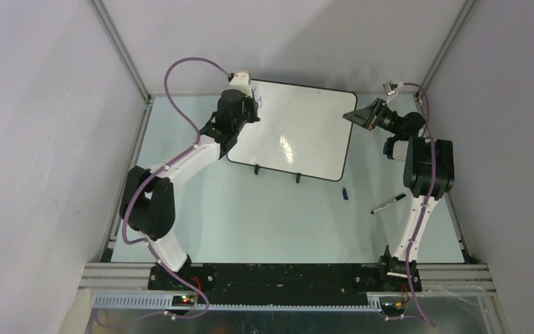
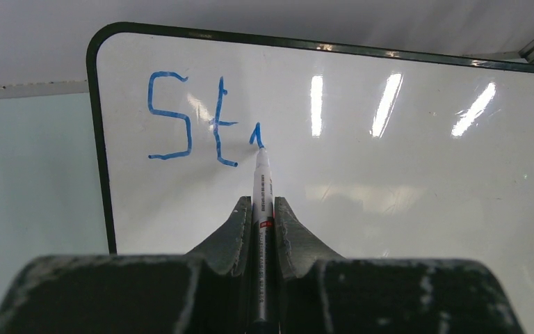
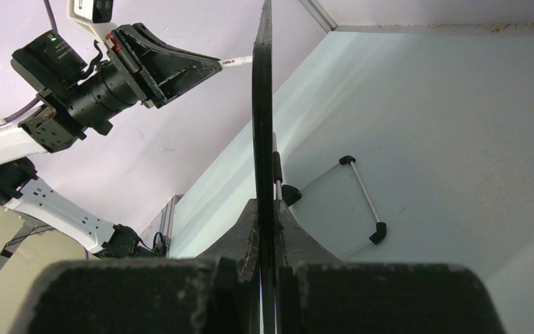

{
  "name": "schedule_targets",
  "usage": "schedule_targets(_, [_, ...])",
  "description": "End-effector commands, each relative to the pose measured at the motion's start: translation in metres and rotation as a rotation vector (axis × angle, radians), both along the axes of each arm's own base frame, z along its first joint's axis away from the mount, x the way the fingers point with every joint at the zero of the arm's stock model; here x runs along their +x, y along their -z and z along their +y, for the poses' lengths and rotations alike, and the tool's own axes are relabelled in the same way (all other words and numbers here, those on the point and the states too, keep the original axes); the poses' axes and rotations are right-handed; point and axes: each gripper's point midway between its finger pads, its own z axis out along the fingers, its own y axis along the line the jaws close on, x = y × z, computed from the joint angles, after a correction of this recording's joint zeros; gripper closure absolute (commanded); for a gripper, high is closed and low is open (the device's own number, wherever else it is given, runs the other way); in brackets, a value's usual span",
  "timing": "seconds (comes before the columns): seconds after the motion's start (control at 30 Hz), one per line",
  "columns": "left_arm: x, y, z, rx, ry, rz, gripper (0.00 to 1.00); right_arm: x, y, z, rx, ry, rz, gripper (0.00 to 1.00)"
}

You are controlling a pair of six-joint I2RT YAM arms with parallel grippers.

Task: Write a sentence on the whiteboard

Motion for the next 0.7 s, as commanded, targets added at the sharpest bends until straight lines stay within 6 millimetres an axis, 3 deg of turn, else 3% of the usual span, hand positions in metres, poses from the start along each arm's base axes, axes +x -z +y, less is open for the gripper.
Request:
schedule_targets(0.0, [0.0076, -0.0263, -0.0052, -0.005, -0.002, -0.063, 1.0, -0.0086, -0.0324, -0.0021, -0.009, 0.003, -0.085, 1.0])
schedule_targets(0.67, [0.0107, -0.0242, -0.0078, -0.004, 0.003, -0.051, 1.0, -0.0088, -0.0326, -0.003, -0.007, 0.009, -0.085, 1.0])
